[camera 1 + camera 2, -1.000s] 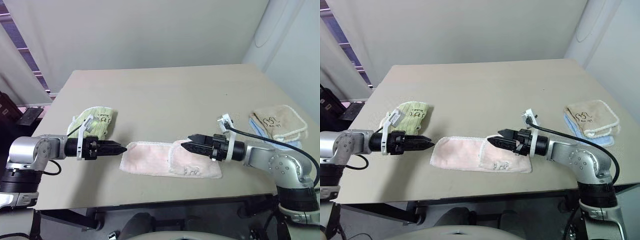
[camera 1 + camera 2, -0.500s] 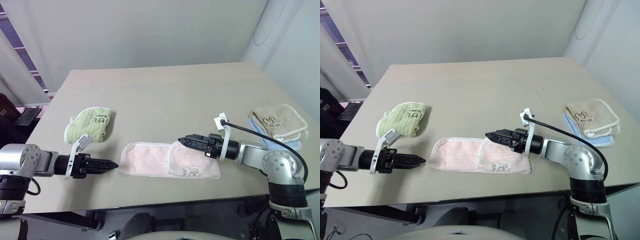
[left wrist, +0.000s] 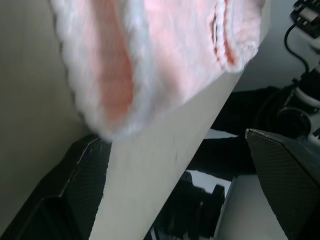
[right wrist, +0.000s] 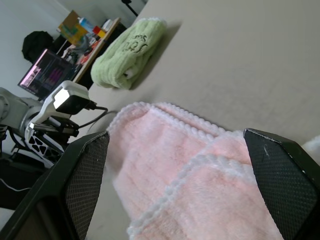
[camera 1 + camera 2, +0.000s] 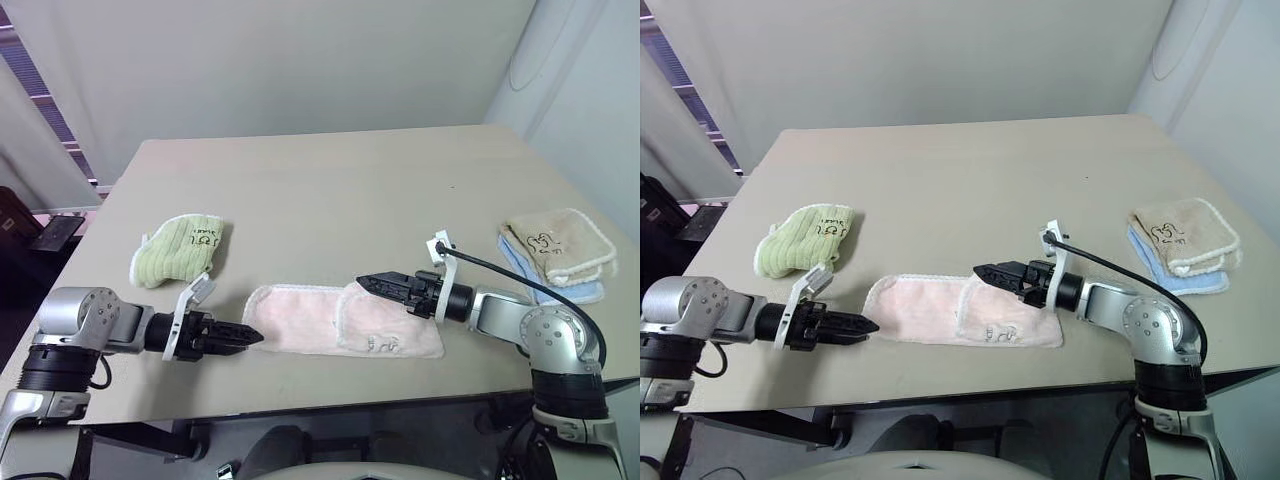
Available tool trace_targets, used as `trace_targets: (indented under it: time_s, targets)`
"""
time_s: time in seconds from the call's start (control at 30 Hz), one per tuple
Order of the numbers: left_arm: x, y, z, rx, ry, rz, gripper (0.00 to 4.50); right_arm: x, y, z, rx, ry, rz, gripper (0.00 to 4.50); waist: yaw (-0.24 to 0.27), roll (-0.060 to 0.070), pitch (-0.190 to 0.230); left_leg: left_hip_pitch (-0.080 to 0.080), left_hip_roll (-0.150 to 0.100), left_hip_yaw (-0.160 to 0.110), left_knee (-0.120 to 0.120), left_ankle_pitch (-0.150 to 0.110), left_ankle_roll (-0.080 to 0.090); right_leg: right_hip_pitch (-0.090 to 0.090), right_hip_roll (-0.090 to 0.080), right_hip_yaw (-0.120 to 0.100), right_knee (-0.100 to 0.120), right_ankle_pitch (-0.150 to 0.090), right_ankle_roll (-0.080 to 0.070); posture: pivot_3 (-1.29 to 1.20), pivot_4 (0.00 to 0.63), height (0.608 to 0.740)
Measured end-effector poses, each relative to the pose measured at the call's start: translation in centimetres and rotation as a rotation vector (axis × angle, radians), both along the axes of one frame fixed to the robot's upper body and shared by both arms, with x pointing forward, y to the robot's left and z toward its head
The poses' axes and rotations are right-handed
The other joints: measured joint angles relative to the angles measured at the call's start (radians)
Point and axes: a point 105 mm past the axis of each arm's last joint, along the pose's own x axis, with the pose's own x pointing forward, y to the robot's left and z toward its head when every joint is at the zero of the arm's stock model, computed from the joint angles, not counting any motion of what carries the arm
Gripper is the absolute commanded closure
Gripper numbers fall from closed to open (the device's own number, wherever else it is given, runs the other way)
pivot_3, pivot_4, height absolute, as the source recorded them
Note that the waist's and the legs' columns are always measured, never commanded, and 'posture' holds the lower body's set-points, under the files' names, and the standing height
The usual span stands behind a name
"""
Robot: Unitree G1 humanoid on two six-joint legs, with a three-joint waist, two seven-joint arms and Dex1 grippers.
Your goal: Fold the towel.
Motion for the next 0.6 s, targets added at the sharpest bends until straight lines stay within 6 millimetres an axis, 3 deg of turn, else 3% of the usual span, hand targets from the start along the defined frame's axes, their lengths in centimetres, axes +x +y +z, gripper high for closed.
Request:
trace_targets:
  time_s: [0.3, 0.47, 0.6]
  targets:
    - [0.6, 0.1, -0.3, -0.012, 0.012, 0.038, 0.00, 0.7, -1.0, 0.1, -0.004, -0.007, -0.075, 0.02, -0.001, 0.003, -0.002, 0.001, 0.000, 0.000, 0.000, 0.000, 0.000, 0.001, 0.000, 0.000, 0.000, 0.002, -0.003, 0.00, 0.000, 0.740]
    - [1.2, 0.5, -0.8, 0.004, -0.007, 0.070, 1.59, 1.0, -1.2, -0.4, -0.001, 0.013, -0.102, 0.00, -0.004, 0.003, -0.002, 0.001, 0.000, 0.000, 0.000, 0.000, 0.000, 0.000, 0.000, 0.000, 0.000, 0.002, -0.003, 0.00, 0.000, 0.740]
    - [1.4, 0.8, -1.0, 0.009, -0.017, 0.090, 3.16, 1.7, -2.1, -0.6, 0.007, 0.025, -0.158, 0.00, -0.010, 0.004, -0.002, 0.001, 0.000, 0.000, -0.001, 0.001, -0.001, -0.001, 0.002, 0.001, 0.000, 0.002, -0.003, 0.00, 0.000, 0.740]
